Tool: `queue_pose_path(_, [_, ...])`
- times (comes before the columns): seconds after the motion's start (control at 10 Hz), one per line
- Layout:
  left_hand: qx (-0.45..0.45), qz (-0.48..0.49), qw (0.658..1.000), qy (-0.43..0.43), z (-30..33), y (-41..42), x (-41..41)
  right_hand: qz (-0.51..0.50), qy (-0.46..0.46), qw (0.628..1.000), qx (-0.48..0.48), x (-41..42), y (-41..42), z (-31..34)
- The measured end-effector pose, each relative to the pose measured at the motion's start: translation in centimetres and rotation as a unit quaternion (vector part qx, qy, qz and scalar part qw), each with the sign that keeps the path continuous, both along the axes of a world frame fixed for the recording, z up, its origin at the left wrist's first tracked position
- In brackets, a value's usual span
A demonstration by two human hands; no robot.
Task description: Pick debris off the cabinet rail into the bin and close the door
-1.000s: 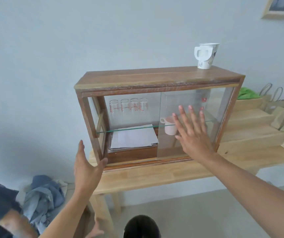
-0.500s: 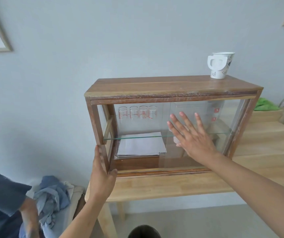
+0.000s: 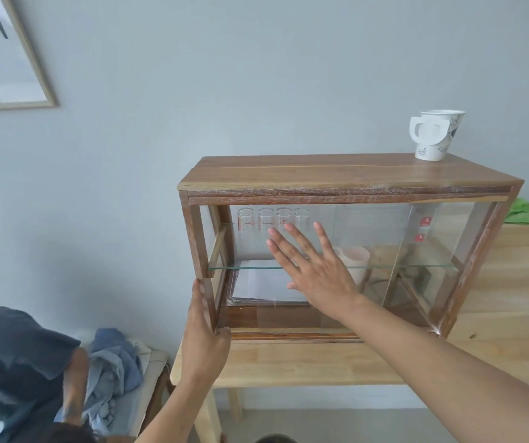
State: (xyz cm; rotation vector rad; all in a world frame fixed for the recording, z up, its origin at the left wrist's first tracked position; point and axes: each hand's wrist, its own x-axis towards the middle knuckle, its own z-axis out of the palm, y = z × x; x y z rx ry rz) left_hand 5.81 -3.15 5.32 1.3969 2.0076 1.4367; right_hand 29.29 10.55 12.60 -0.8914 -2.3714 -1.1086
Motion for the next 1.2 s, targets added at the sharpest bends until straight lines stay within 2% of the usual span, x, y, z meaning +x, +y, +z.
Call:
queue_pose_path(0.5, [0.025,0.019,1.0,-0.003,0.7,-0.1,0.8,0.018,-0.003,0.999,0.026,-7.9,-0.2,-0.3])
queue_pose_path(0.8, [0.007,-0.02,1.0,0.014,0.7,-0.2,-0.4,0.018,0.007,1.0,0.012,-11.3,-0.7,-0.3])
queue_pose_path(1.0, [-0.079,-0.052,0.987,0.129,1.1,-0.4,-2.9,0.028,-0.01,0.999,-0.014,-10.8,-1.6,0.3])
queue_pose_path(1.1, [-0.147,-0.036,0.965,0.212,3.0,-1.5,-3.5,0.034,-0.032,0.998,-0.051,-10.0,-3.4,1.9])
queue_pose_path(1.2, [-0.202,-0.006,0.924,0.324,5.5,-1.7,-3.5,0.042,-0.022,0.995,-0.083,-8.1,-4.8,3.1])
